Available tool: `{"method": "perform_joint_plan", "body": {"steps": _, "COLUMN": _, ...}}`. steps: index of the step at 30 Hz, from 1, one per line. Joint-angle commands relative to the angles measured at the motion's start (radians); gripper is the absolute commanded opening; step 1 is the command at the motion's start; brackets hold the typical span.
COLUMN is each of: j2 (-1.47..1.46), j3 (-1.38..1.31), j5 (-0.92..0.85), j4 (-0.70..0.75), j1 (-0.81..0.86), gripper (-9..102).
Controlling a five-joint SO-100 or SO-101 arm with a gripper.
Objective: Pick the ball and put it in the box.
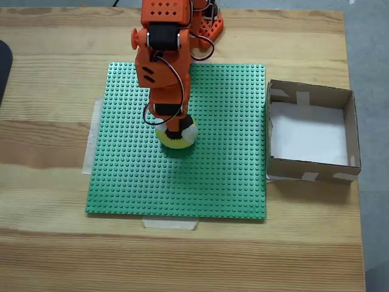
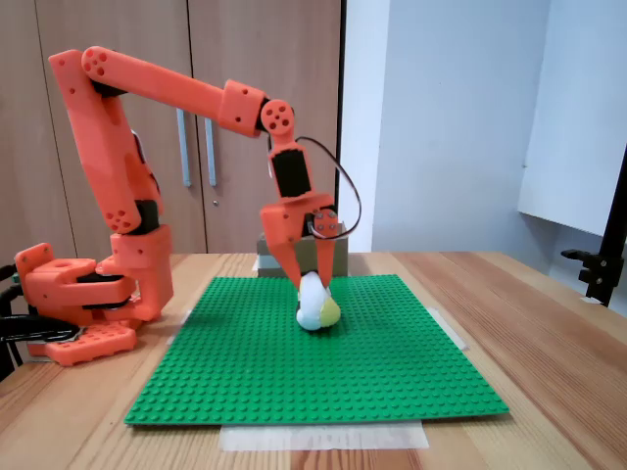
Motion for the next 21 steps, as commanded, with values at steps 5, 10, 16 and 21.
{"method": "perform_joint_plan", "body": {"steps": 5, "j2": 0.012, "j3": -0.075, "j5": 0.023, "j4": 0.028, "j1": -0.017, "gripper": -1}}
{"method": "perform_joint_plan", "body": {"steps": 10, "j2": 0.014, "j3": -0.166, "j5": 0.038, "j4": 0.077, "j1": -0.054, "gripper": -1}}
{"method": "perform_joint_plan", "body": {"steps": 16, "j2": 0.021, "j3": -0.298, "j5": 0.060, "j4": 0.138, "j1": -0.104, "gripper": -1}}
{"method": "perform_joint_plan", "body": {"steps": 21, "j2": 0.021, "j3": -0.439, "j5": 0.075, "j4": 0.202, "j1": -0.172, "gripper": -1}}
